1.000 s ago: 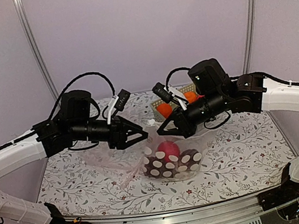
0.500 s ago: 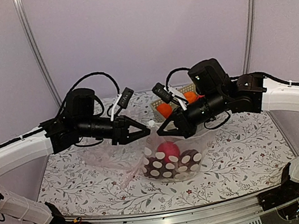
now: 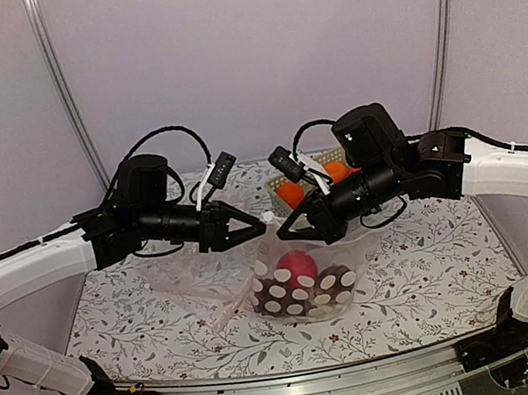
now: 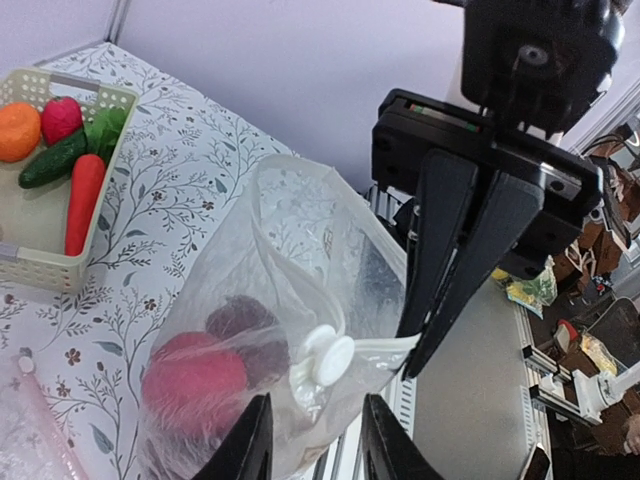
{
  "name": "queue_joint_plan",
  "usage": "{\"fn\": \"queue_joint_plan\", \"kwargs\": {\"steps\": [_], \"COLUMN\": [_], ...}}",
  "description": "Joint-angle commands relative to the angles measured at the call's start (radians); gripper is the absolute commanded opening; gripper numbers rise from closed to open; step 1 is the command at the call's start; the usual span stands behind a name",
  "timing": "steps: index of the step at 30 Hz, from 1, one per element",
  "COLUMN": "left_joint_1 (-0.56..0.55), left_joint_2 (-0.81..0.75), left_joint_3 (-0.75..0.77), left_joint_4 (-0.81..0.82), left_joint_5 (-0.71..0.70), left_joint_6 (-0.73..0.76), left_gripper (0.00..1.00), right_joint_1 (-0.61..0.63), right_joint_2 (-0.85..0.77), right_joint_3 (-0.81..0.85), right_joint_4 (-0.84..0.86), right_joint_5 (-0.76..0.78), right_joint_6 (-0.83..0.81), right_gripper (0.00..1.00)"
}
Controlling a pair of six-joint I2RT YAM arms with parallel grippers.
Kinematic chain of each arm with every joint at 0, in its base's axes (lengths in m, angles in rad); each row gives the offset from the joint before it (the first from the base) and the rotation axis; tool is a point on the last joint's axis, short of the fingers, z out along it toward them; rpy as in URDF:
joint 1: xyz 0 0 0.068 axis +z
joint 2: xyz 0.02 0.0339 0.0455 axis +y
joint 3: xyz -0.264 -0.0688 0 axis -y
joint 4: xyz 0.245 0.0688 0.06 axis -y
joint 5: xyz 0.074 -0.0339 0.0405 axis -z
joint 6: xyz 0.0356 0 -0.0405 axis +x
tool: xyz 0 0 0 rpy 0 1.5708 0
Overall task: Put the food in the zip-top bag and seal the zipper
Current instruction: Pass from the right arm to the left
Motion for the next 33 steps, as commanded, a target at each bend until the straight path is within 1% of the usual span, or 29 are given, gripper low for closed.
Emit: {"fn": "queue_joint_plan", "kwargs": {"steps": [1,5,9,14,15,17,20,25,28,33], "left_joint_1": [0.014,0.014,0.014,0.014,0.014,0.014,0.014,0.015,0.015,0.016], "left_joint_2": [0.026,0.033,0.034,0.035,0.035,0.037,0.034,0.018,0.013,0.008], "left_joint_3": [0.027,0.024,0.021,0.021,0.021,0.021,0.019,0.007,0.0,-0.011], "left_joint_4": [0.011,0.031,0.042,0.047,0.046,0.046,0.047,0.044,0.044,0.043], "left_joint_5": [-0.007,0.005,0.009,0.017,0.019,0.024,0.033,0.035,0.04,0.04], "left_joint_6": [0.018,0.012,0.009,0.004,0.002,0.001,0.0,0.006,0.004,0.002], "left_gripper": [0.3,0.3,0.25,0.23,0.2,0.16,0.14,0.14,0.21,0.21], "right_joint_1": [0.005,0.004,0.005,0.004,0.004,0.005,0.005,0.004,0.005,0.004], "right_joint_2": [0.006,0.008,0.012,0.018,0.018,0.019,0.014,-0.002,-0.006,-0.007], "right_joint_3": [-0.002,-0.001,0.001,0.003,0.004,0.004,0.001,-0.007,-0.007,-0.007], "right_joint_4": [0.034,0.033,0.033,0.031,0.031,0.029,0.026,0.027,0.027,0.026], "right_joint_5": [-0.017,-0.017,-0.018,-0.02,-0.019,-0.013,0.011,0.049,0.053,0.058], "right_joint_6": [0.006,0.006,0.006,0.006,0.006,0.005,0.007,0.011,0.013,0.015], "right_gripper": [0.0,0.0,0.0,0.0,0.0,0.0,0.0,0.0,0.0,0.0]}}
